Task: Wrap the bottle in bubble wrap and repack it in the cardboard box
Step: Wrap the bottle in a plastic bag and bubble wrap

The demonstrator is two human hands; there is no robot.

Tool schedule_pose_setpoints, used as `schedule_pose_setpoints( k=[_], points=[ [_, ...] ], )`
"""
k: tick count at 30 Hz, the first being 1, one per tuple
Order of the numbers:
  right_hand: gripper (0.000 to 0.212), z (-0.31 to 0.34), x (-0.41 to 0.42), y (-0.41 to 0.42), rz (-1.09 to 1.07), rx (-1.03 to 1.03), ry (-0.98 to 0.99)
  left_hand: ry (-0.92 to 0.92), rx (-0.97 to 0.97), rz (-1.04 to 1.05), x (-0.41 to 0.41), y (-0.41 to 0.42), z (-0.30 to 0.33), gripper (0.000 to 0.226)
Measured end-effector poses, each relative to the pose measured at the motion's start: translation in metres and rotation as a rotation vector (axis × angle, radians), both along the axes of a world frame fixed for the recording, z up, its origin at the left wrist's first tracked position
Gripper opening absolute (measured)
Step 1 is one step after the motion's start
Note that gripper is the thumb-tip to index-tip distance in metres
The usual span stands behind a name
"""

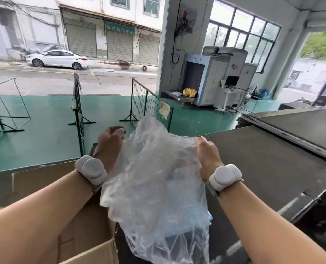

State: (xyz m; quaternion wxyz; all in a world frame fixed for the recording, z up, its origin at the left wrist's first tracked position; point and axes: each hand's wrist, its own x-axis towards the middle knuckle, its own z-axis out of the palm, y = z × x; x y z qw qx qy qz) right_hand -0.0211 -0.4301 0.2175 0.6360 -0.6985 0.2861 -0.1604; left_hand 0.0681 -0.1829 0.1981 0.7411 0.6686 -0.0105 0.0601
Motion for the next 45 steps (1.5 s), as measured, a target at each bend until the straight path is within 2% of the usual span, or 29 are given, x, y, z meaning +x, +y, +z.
schedule_pose_setpoints(
  k=[2,3,5,7,9,11,13,17,19,20,21,22,24,26,28,30,32,33,35,36,39,41,45],
  points=[
    [0.034,-0.001,-0.002,0.005,0.011,-0.134,-0.010,-0.205,0.120,0.240,-0.012,-0.006,0.023,0.007],
    [0.034,-0.002,-0.003,0.010,0.030,-0.173,-0.014,-0.337,0.225,0.238,-0.023,-0.009,0.033,0.005],
    [0.036,-0.003,-0.005,0.020,0.073,-0.243,-0.020,-0.518,0.472,-0.021,-0.041,-0.016,0.048,0.011],
    [0.036,0.000,-0.006,0.027,0.093,-0.269,-0.046,-0.488,0.808,-0.358,-0.052,-0.027,0.046,0.042],
    [0.031,0.004,-0.006,0.031,0.128,-0.252,-0.072,-0.410,1.084,-0.527,-0.053,-0.033,0.040,0.079],
    [0.022,0.010,-0.008,0.032,0.171,-0.245,-0.104,-0.362,1.155,-0.542,-0.051,-0.035,0.029,0.094],
    [0.021,0.013,-0.010,0.030,0.183,-0.262,-0.126,-0.346,1.114,-0.500,-0.050,-0.038,0.021,0.093],
    [0.034,0.014,-0.011,0.030,0.256,-0.214,-0.140,-0.340,1.128,-0.357,-0.046,-0.043,0.012,0.063],
    [0.058,0.014,-0.010,0.029,0.297,-0.111,-0.153,-0.321,1.123,-0.289,-0.042,-0.042,0.009,0.049],
    [0.073,0.013,-0.010,0.030,0.280,-0.099,-0.157,-0.286,1.096,-0.271,-0.041,-0.042,0.008,0.046],
    [0.081,0.011,-0.010,0.033,0.220,-0.172,-0.160,-0.228,1.054,-0.258,-0.041,-0.043,0.008,0.044],
    [0.078,0.010,-0.009,0.035,0.126,-0.283,-0.171,-0.154,0.991,-0.260,-0.040,-0.042,0.007,0.041],
    [0.048,0.009,-0.012,0.032,-0.019,-0.346,-0.234,0.024,0.767,-0.325,-0.038,-0.040,0.008,0.043],
    [0.032,0.012,-0.018,0.035,0.069,-0.174,-0.172,0.188,0.502,-0.384,-0.034,-0.036,0.009,0.050],
    [0.040,0.011,-0.024,0.045,0.223,0.003,0.026,0.318,0.296,-0.412,-0.032,-0.037,0.012,0.052],
    [0.060,0.003,-0.023,0.055,0.302,-0.024,0.095,0.412,0.191,-0.481,-0.032,-0.041,0.016,0.051],
    [0.090,-0.009,-0.018,0.058,0.308,-0.109,0.022,0.454,0.086,-0.589,-0.035,-0.044,0.020,0.040],
    [0.091,-0.009,-0.019,0.057,0.358,-0.141,-0.015,0.468,0.031,-0.625,-0.037,-0.046,0.023,0.037],
    [0.073,-0.008,-0.027,0.066,0.425,-0.160,-0.059,0.470,-0.037,-0.662,-0.039,-0.048,0.023,0.038],
    [0.074,-0.009,-0.027,0.066,0.453,-0.180,-0.067,0.456,-0.052,-0.670,-0.039,-0.050,0.022,0.040],
    [0.103,-0.019,-0.021,0.069,0.496,-0.047,-0.071,0.447,-0.102,-0.651,-0.038,-0.050,0.021,0.045],
    [0.118,-0.022,-0.018,0.072,0.486,-0.056,-0.052,0.481,-0.129,-0.667,-0.041,-0.049,0.018,0.045],
    [0.114,-0.025,-0.024,0.081,0.427,-0.121,-0.098,0.533,-0.221,-0.748,-0.051,-0.048,0.015,0.041]
  ],
)
